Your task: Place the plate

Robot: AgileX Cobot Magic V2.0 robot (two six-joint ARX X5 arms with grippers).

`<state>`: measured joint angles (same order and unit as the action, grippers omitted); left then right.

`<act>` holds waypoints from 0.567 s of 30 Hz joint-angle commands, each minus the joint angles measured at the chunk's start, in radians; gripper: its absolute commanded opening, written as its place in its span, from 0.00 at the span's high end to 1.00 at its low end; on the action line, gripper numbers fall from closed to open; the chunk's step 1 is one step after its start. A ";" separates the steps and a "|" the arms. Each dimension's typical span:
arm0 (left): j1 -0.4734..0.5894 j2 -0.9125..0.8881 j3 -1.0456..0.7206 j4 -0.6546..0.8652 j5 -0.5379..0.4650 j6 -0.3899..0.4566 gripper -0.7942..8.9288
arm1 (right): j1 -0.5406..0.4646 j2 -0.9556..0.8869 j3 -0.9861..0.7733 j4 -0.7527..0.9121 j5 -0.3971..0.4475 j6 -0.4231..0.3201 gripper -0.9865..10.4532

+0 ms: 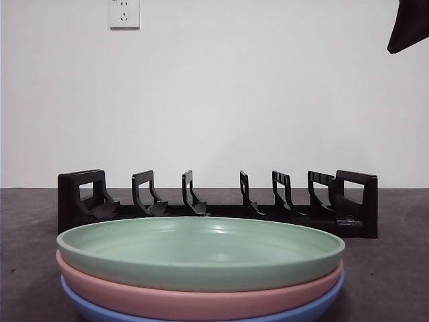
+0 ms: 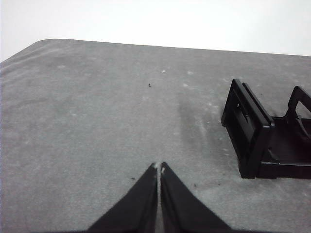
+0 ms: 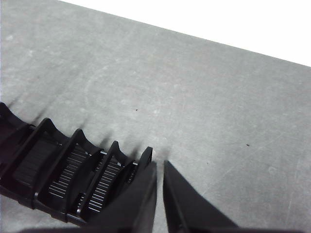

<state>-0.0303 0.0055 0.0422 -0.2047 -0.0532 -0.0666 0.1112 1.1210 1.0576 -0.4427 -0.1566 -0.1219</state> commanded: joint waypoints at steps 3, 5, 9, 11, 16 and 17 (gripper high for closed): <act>-0.001 -0.001 -0.015 -0.005 -0.002 0.009 0.91 | 0.003 0.007 0.009 0.009 -0.001 0.010 0.90; -0.001 -0.001 -0.015 -0.005 -0.002 0.009 0.91 | 0.004 0.007 0.009 0.009 -0.002 0.010 0.90; -0.001 -0.001 -0.015 -0.005 -0.002 0.009 0.91 | 0.005 0.007 0.009 0.010 -0.001 0.010 0.90; -0.001 -0.001 -0.015 -0.005 -0.002 0.009 0.91 | 0.005 -0.009 0.009 0.002 0.007 -0.005 0.90; -0.001 -0.001 -0.015 -0.005 -0.002 0.009 0.91 | -0.004 -0.182 -0.092 0.040 0.051 -0.055 0.90; -0.001 -0.001 -0.015 -0.005 -0.002 0.009 0.91 | -0.009 -0.231 -0.149 0.084 0.075 -0.055 0.90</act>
<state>-0.0303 0.0055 0.0422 -0.2043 -0.0536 -0.0666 0.1040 0.9154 0.9462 -0.3775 -0.0959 -0.1577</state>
